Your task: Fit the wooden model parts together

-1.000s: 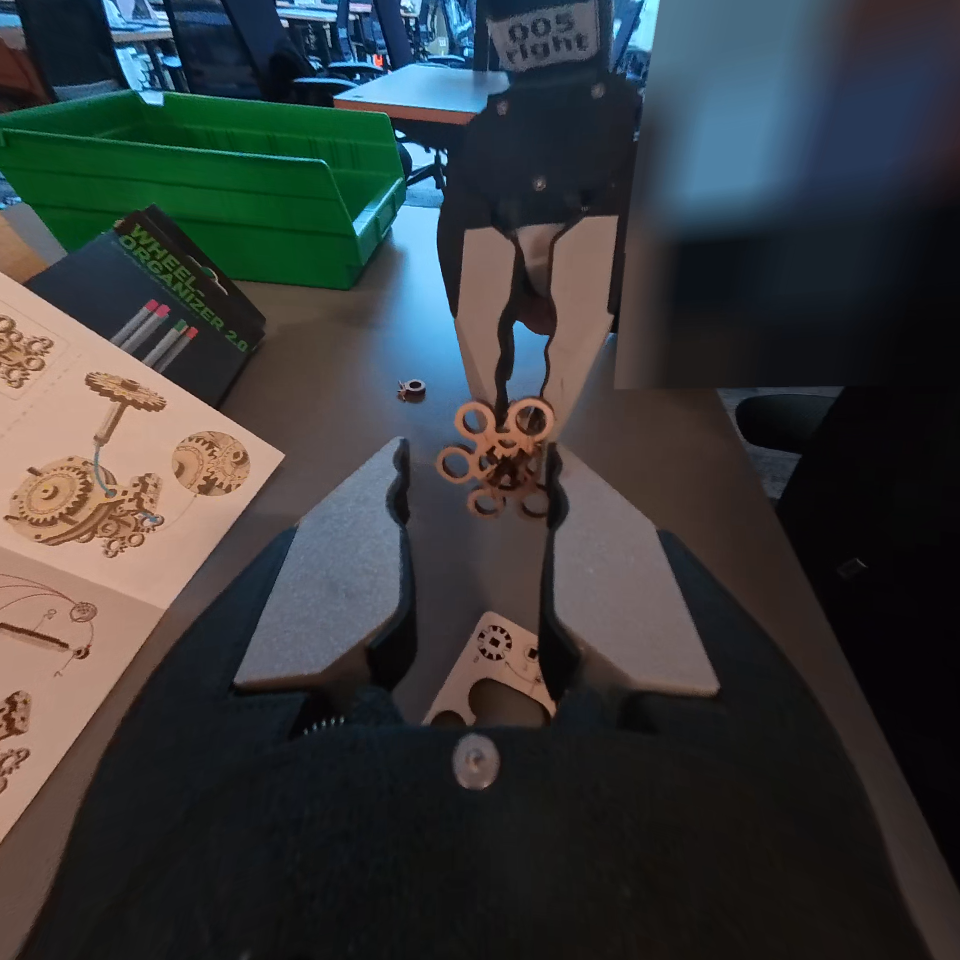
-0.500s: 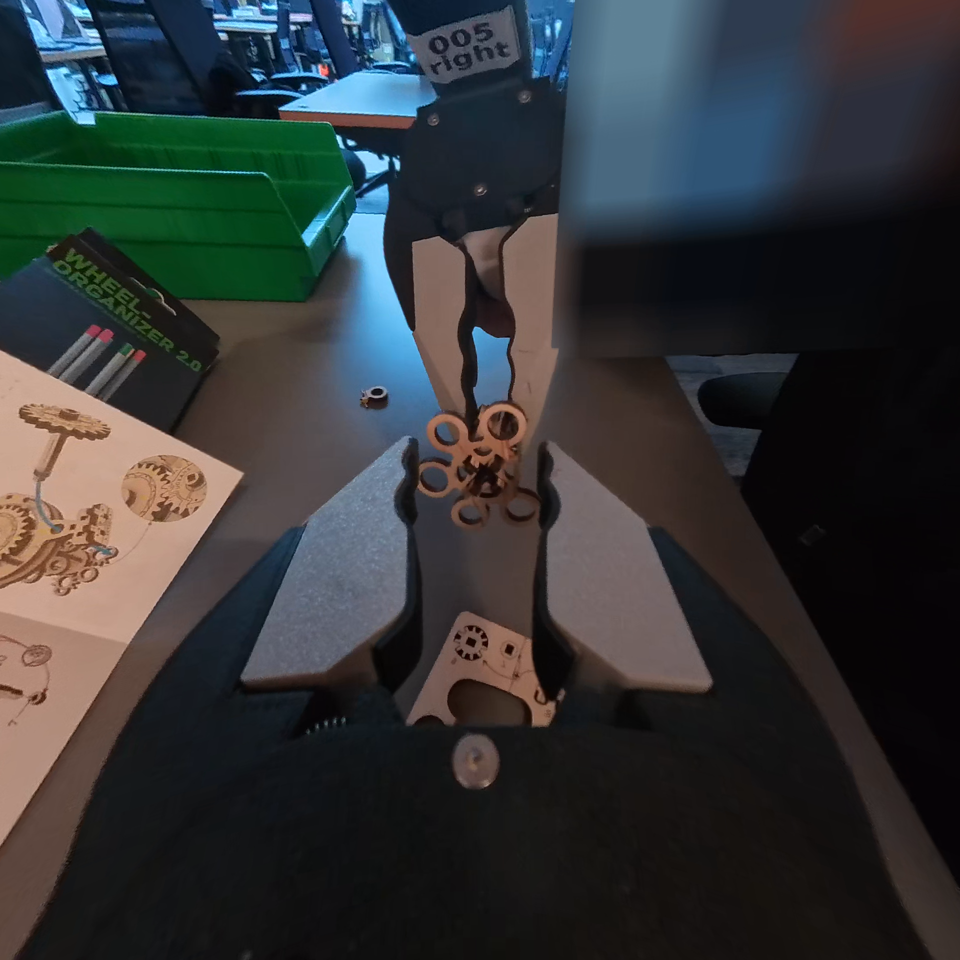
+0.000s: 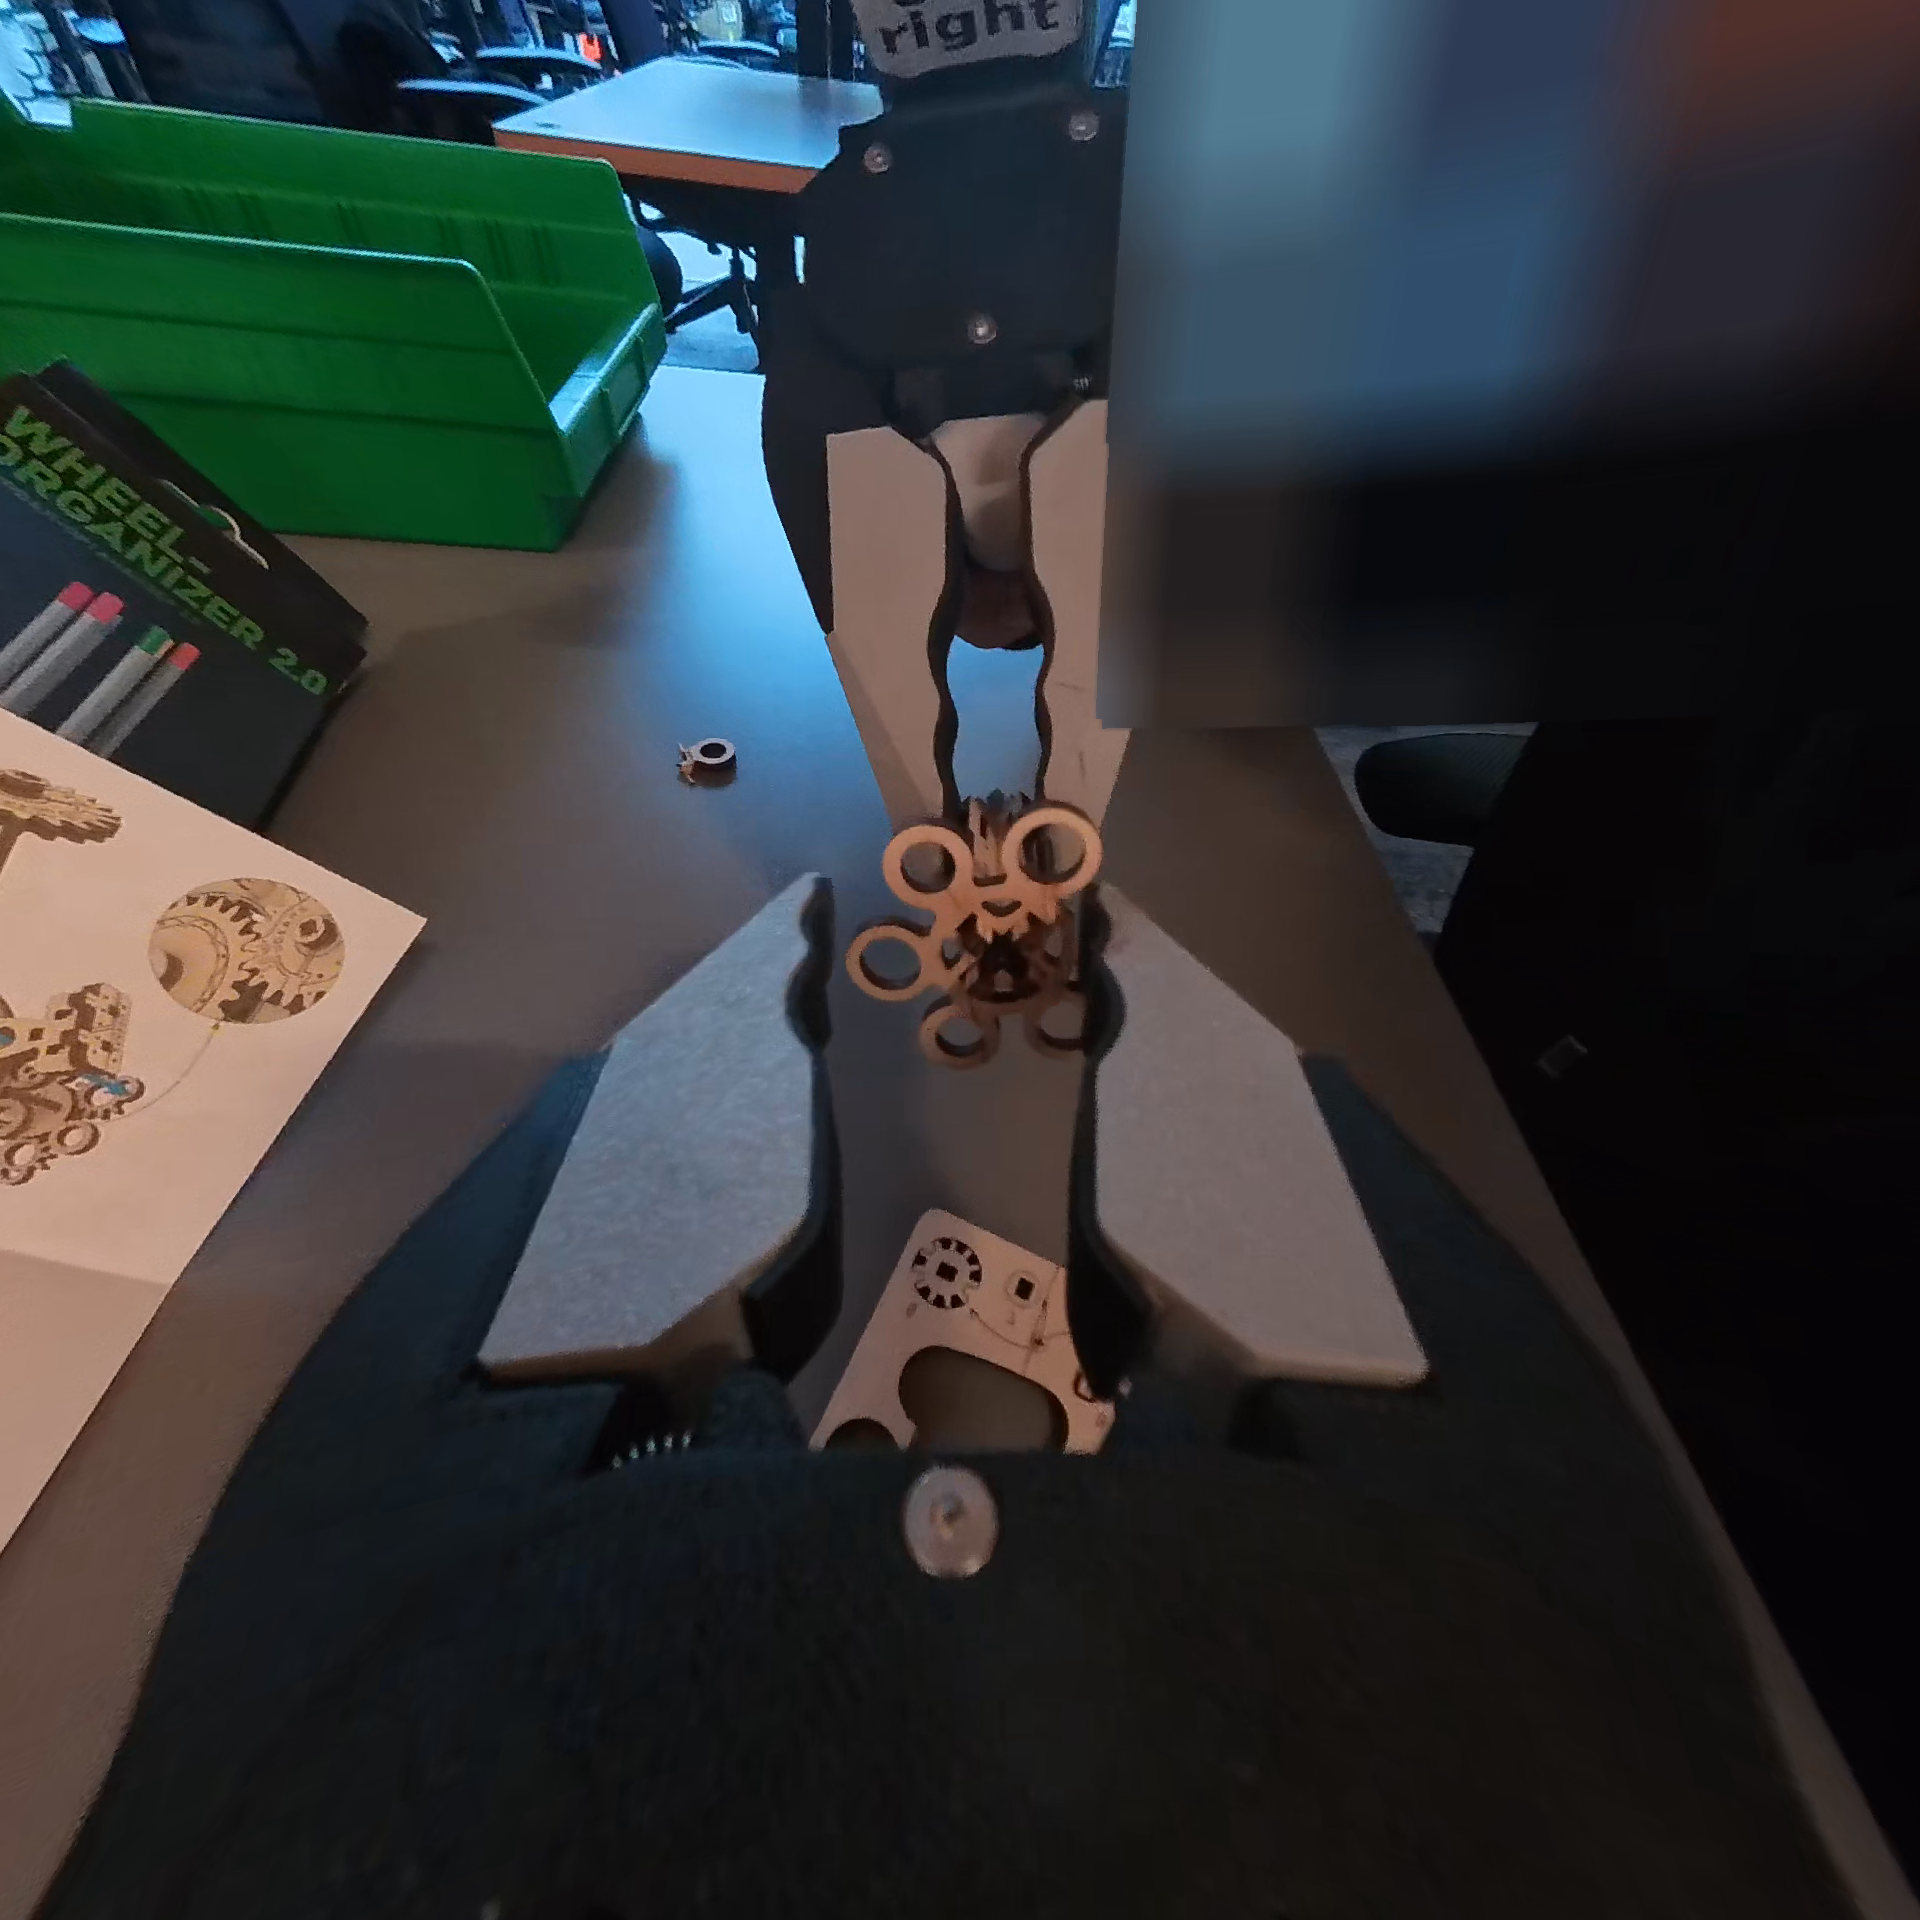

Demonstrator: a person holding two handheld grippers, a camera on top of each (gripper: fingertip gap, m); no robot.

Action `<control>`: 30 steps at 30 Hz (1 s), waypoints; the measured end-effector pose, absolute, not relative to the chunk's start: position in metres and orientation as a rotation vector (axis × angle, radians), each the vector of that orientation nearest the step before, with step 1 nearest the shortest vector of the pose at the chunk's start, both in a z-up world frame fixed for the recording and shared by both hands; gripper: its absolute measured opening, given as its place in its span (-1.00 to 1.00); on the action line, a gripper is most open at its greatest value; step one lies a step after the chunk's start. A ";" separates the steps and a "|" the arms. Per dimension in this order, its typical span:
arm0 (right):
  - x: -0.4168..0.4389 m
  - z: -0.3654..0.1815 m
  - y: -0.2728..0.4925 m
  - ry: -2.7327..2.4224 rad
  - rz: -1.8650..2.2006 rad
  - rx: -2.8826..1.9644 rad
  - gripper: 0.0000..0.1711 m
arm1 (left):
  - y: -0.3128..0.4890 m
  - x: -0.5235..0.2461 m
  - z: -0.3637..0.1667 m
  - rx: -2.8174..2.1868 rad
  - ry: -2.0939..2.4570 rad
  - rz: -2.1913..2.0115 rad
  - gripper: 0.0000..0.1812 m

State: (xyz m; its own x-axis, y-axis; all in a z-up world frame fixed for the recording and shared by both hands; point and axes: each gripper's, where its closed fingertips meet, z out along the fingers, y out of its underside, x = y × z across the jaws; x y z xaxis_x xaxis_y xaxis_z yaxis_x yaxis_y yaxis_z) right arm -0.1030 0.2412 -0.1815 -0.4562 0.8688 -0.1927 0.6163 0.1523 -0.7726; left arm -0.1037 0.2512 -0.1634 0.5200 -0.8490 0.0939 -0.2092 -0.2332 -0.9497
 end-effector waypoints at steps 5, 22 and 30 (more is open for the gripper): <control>-0.103 -0.182 0.240 -2.138 1.203 -1.436 -0.84 | 0.249 -0.103 -0.163 -1.728 0.911 -0.782 -0.54; -0.098 -0.187 0.247 -2.154 1.162 -1.473 -0.84 | 0.237 -0.111 -0.138 -1.607 0.861 -0.931 -0.54; -0.098 -0.187 0.247 -2.157 1.156 -1.463 -0.84 | 0.221 -0.106 -0.121 -1.502 0.871 -1.088 -0.55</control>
